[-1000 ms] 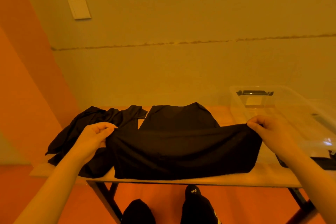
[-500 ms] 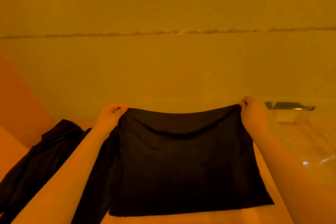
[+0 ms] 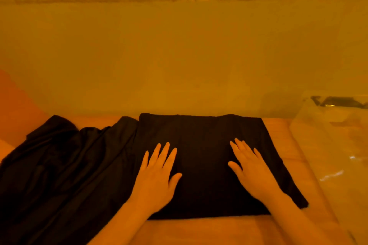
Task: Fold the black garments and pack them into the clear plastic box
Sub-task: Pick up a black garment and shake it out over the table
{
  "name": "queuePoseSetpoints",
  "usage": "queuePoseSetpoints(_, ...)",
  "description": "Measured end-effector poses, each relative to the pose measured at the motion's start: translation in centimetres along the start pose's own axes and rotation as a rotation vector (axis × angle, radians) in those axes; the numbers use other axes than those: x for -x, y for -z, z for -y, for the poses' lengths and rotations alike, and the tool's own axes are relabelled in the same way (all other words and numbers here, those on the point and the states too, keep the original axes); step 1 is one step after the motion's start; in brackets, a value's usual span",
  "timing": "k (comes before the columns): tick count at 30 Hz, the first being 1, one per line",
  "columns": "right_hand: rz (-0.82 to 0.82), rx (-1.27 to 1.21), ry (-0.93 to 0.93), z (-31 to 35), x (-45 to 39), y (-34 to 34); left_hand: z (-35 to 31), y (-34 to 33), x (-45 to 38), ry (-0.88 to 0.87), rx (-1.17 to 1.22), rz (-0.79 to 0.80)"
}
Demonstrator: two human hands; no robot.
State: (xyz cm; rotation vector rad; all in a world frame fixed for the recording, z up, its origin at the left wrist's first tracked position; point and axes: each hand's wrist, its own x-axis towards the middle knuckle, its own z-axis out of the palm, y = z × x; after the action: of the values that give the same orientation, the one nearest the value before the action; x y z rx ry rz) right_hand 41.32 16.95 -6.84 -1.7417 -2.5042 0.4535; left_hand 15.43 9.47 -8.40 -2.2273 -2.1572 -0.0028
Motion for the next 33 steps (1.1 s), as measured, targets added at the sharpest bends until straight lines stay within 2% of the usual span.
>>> queuePoseSetpoints(2, 0.017, 0.11, -0.035, -0.6, 1.4, 0.0, -0.1, -0.4, 1.5, 0.049, -0.029, 0.081)
queuePoseSetpoints(5, 0.015, 0.149, -0.037, -1.1, 3.2, 0.1, -0.9, 0.2, 3.2, 0.084, -0.013, 0.213)
queuePoseSetpoints(7, 0.025, 0.159, -0.042, -1.3, 4.8, -0.1, -1.9, 0.7, 4.4, 0.083, -0.003, 0.242)
queuePoseSetpoints(12, 0.013, 0.14, -0.071, -1.5, 9.5, -0.6, -3.7, 1.1, 8.5, 0.087, 0.066, 0.177)
queuePoseSetpoints(14, 0.063, 0.118, -0.07, -1.3, 11.8, -0.4, -4.7, 1.0, 10.5, 0.03, 0.156, 0.178)
queuePoseSetpoints(16, 0.121, 0.054, -0.091, -1.0, 13.5, 0.0, -5.2, 1.5, 11.8, 0.044, 0.201, 0.19)
queuePoseSetpoints(21, 0.004, 0.027, -0.012, -0.1, 10.6, 1.8, -4.7, 3.7, 6.9, 0.066, 0.177, 0.104)
queuePoseSetpoints(27, 0.122, 0.125, 0.0, -1.3, 3.3, 2.0, -3.9, 2.5, -1.0, 0.001, 0.148, 0.269)
queuePoseSetpoints(30, 0.143, 0.149, -0.025, -3.1, 1.3, 2.3, -2.2, 1.8, -2.8, 0.039, 0.191, 0.241)
queuePoseSetpoints(32, 0.042, 0.055, -0.035, -4.0, 0.8, 2.5, -1.2, 1.9, -3.3, 0.086, 0.232, 0.214)
queuePoseSetpoints(33, -0.091, -0.024, -0.058, -4.6, 0.5, 2.6, -0.6, 1.9, -3.4, 0.112, 0.245, 0.181)
